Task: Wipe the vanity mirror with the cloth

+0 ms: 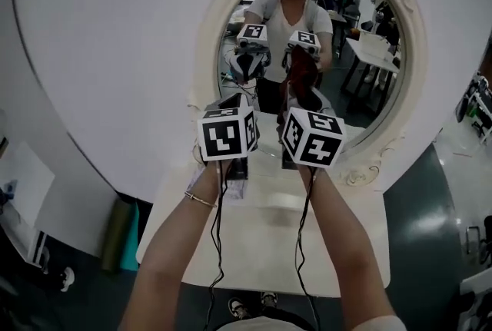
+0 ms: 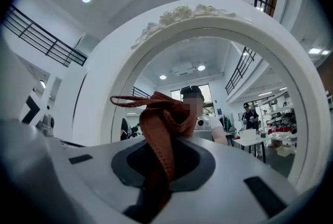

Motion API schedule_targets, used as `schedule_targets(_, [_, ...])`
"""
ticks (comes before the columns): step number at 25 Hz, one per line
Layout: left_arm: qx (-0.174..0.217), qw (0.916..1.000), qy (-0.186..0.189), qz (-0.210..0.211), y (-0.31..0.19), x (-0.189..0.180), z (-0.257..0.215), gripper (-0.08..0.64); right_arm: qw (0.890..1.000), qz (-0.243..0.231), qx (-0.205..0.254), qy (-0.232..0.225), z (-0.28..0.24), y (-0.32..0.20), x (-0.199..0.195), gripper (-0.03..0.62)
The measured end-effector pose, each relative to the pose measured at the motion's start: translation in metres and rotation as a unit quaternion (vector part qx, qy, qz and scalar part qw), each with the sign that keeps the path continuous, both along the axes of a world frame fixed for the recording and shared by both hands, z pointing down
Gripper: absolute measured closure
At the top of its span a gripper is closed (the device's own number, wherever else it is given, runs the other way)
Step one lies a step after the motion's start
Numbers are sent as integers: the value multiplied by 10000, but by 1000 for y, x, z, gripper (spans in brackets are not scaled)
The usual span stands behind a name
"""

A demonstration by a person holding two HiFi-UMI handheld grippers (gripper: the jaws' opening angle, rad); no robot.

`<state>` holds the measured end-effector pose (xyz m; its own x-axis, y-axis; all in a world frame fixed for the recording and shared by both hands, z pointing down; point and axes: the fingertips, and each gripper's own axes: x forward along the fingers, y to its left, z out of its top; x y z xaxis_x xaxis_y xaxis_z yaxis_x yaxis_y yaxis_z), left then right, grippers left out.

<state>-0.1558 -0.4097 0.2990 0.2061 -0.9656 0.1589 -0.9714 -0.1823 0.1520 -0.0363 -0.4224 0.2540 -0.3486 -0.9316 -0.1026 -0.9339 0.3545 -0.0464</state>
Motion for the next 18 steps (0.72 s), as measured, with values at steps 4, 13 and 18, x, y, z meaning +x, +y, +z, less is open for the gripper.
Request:
schedule_targets(4, [-65, 9993, 108, -359, 1, -57, 6, 557, 9997, -245, 83, 4, 0, -3, -55, 529])
schedule_targets(13, [-104, 9964, 163, -820, 9, -131, 15, 557, 9953, -965, -76, 17, 7, -5, -147, 529])
schedule_targets(18, [-124, 9946, 192, -1013, 15, -153, 18, 557, 9930, -1170, -109, 109, 9, -4, -169, 529])
